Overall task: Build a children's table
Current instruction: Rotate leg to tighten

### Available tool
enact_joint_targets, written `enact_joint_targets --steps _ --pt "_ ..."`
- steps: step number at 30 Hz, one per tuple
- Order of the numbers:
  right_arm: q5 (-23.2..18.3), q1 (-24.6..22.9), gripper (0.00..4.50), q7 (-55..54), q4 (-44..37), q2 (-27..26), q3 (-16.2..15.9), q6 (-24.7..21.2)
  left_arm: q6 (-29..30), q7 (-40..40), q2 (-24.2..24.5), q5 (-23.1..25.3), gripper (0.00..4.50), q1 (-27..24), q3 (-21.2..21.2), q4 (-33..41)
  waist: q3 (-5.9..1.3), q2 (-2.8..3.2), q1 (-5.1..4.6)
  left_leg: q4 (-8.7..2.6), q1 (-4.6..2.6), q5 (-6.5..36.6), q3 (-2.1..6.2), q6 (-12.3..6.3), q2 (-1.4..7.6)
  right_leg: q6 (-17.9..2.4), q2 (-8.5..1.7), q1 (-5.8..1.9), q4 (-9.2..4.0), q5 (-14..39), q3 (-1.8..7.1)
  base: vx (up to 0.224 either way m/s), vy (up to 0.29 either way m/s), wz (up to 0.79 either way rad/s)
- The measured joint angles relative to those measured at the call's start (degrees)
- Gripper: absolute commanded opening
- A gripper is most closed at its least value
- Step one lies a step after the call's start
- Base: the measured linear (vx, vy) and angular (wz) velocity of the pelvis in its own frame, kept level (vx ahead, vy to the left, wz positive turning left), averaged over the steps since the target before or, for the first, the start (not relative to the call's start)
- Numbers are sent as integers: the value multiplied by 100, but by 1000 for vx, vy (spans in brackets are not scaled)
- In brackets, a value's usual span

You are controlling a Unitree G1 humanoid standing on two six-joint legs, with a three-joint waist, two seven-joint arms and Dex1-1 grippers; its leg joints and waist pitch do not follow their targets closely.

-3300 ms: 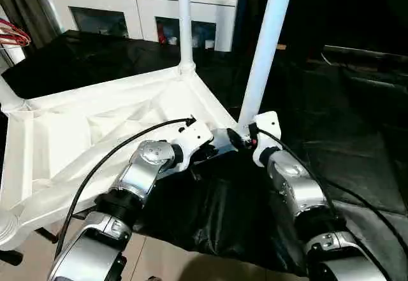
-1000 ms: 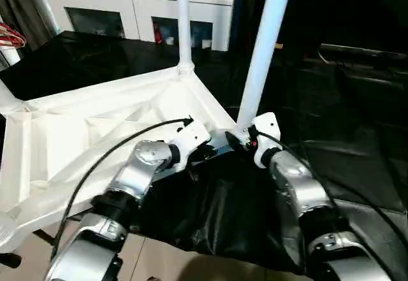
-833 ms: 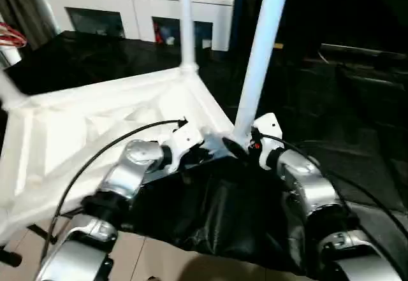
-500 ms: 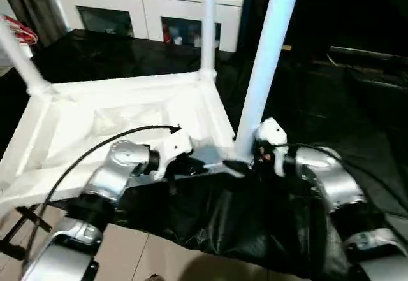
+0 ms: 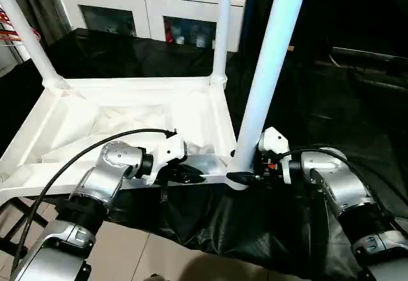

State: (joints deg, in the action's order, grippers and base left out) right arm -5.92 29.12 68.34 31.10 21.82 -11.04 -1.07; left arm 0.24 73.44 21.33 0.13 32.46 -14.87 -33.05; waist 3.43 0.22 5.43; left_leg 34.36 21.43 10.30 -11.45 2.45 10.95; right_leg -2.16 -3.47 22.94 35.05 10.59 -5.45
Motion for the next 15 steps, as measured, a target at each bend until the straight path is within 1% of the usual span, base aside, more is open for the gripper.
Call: enact_joint_targets --steps 3,4,5,7,9,10,12,13,15 --pt "-14 -132 269 -87 -127 12 51 -18 0 -87 -54 44 0 -2 -5 3 0 0 29 0 0 0 0 0 0 0 0 -1 0 0 0 0 0 0" --pt "8 -203 267 -321 -140 -81 87 -13 0 -293 -143 140 0 -1 -5 -1 0 0 40 3 -2 0 0 0 0 0 0 -3 1 0 0 0 0 0" --pt "38 -233 265 -535 -113 -154 165 -12 1 -457 -198 194 0 0 -5 -1 0 0 30 5 -2 -1 0 0 0 0 0 -4 0 0 1 0 0 0" --pt "168 -229 264 -1236 34 -419 324 -1 81 -858 -308 291 0 13 7 -35 -2 -2 -38 8 -7 -1 0 0 0 0 -1 -6 2 -1 2 0 0 0" --pt "216 -207 264 -1810 180 -623 445 41 175 -1175 -428 372 0 54 25 -73 -3 0 -84 9 -13 -1 -1 0 0 2 0 -8 2 0 4 0 0 0" --pt "250 -152 264 -2352 345 -861 563 46 261 -1453 -542 437 0 127 48 -169 -3 -2 -110 8 -21 -2 -1 2 1 8 1 -14 3 3 3 0 0 0" --pt "337 -59 264 -3049 514 -1113 675 39 390 -1815 -696 520 0 188 81 -236 -5 2 -158 7 -24 -2 -1 3 -1 21 0 -15 1 9 3 0 0 0" --pt "382 9 264 -3540 631 -1313 800 11 481 -2070 -840 602 0 261 96 -309 -5 1 -185 8 -27 -2 0 3 0 21 0 -20 3 9 4 0 0 0" --pt "417 81 263 -4092 742 -1495 895 -13 586 -2359 -998 659 0 344 98 -397 -6 2 -192 6 -27 -2 0 3 -2 18 0 -22 -1 8 5 0 0 0"
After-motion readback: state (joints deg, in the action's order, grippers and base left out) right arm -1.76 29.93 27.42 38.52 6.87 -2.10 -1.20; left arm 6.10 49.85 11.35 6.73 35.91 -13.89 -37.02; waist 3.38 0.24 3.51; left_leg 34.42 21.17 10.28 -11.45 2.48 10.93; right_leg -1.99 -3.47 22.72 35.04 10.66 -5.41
